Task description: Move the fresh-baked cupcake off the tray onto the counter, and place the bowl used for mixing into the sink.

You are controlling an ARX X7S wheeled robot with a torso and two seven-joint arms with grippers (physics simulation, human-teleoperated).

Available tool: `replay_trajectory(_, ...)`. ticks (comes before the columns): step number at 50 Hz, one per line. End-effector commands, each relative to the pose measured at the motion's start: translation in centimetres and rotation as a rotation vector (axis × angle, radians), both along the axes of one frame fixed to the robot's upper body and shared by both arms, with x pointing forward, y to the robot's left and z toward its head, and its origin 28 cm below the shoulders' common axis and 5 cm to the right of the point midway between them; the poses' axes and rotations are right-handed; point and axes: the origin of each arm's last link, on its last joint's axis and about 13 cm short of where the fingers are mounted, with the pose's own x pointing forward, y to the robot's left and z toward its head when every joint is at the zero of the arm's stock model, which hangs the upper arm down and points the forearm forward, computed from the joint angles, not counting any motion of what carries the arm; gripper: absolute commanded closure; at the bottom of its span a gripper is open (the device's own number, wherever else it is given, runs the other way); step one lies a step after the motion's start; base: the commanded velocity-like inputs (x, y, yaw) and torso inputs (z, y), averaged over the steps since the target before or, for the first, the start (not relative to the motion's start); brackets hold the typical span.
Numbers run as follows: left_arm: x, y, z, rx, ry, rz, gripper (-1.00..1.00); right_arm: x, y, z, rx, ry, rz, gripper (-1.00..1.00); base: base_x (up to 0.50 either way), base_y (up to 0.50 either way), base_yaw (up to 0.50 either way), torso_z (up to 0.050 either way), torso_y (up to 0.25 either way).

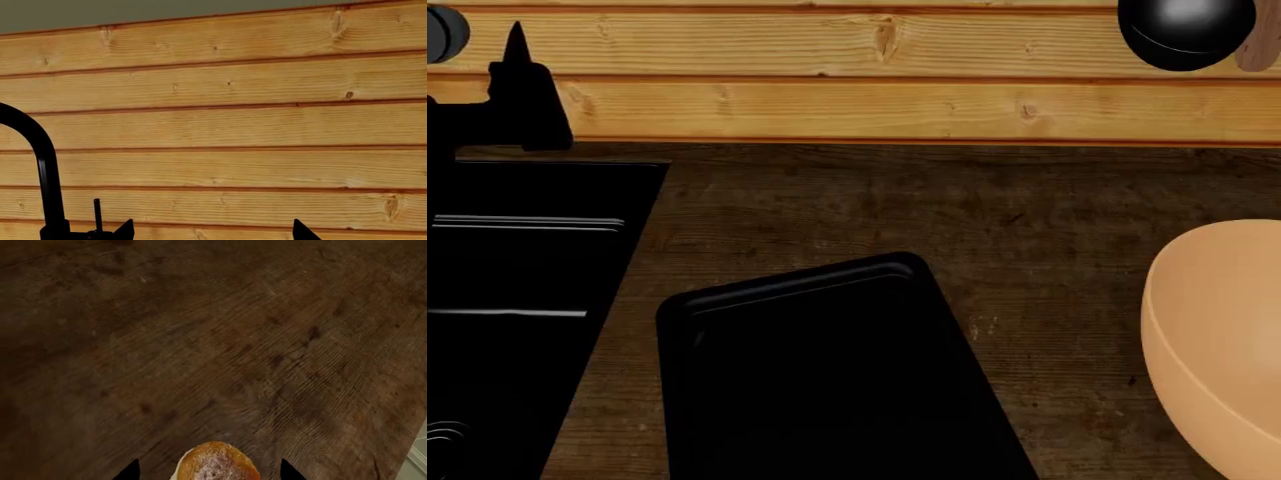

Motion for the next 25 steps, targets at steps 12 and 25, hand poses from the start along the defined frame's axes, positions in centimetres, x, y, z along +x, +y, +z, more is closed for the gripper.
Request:
replay_trajectory(12,0.0,0.0,0.0,-0.013,-0.002,-0.008,-1.0,2.0,1.4,3.8,-0.062,-0.096,0.06,-1.0,0.0,0.0,0.0,0.0,0.0)
replay_trajectory(25,0.0,0.0,-0.2,-0.012,-0.001,-0.011,-1.0,3.4,3.0,8.0,-0.11,-0.185,0.137,-1.0,0.0,0.0,0.0,0.0,0.0)
